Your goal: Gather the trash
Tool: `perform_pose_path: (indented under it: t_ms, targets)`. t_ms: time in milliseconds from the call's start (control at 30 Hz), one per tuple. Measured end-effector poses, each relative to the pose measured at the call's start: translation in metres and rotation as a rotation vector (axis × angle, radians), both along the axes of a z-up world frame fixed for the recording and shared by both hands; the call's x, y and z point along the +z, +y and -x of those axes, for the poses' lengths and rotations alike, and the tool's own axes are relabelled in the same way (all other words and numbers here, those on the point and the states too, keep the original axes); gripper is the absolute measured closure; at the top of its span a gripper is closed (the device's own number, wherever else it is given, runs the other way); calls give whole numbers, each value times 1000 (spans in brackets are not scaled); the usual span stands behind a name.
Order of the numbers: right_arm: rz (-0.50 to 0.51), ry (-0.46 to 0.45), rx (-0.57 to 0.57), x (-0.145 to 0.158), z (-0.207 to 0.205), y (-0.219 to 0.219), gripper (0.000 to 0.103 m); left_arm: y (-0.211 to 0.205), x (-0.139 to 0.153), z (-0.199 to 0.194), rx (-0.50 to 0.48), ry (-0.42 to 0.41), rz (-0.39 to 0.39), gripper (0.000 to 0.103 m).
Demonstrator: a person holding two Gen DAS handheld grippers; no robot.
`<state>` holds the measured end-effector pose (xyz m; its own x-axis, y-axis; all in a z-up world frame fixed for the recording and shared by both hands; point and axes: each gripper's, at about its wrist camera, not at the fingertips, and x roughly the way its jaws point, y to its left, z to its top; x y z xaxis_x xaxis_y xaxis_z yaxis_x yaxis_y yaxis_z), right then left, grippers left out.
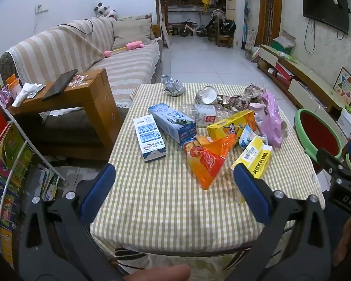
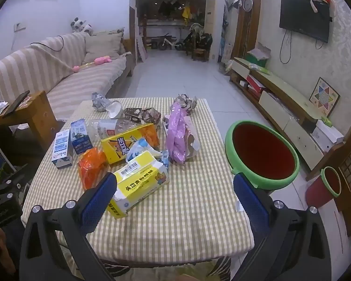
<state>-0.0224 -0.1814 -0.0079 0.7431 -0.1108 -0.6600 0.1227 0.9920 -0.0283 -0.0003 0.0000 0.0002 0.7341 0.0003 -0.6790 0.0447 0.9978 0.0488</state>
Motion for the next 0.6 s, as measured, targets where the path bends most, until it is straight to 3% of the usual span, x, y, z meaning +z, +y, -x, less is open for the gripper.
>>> perform_pose_path:
  t_ms: [600]
  targets:
    - [10,22,-10,-1,-3,-3,8,3,-3,-3,-1,18,9,3]
